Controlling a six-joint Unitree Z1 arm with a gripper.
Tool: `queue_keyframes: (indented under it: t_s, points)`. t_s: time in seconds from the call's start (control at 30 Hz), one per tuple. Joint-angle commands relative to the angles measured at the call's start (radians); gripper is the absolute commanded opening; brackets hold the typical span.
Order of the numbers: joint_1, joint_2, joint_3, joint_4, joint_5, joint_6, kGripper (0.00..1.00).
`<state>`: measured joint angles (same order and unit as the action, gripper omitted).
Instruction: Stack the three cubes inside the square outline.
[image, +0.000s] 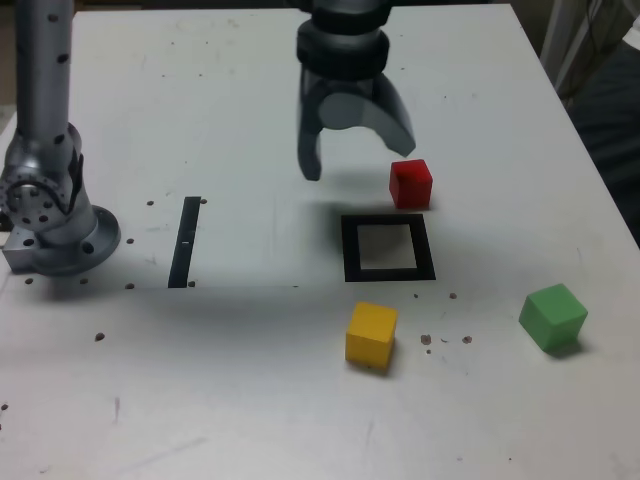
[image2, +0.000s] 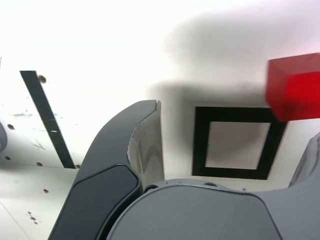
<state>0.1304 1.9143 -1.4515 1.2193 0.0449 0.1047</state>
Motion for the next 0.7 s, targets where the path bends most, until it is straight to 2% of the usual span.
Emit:
queue_keyframes:
  t_s: [0.0,0.4,0.67]
  points:
    - [0.005,0.036,-0.049,0.024,0.003,0.001,1.0]
    - [0.026,0.186,-0.248,0.104,0.007,0.001,0.99]
    - [0.039,0.258,-0.319,0.132,0.004,0.006,0.99]
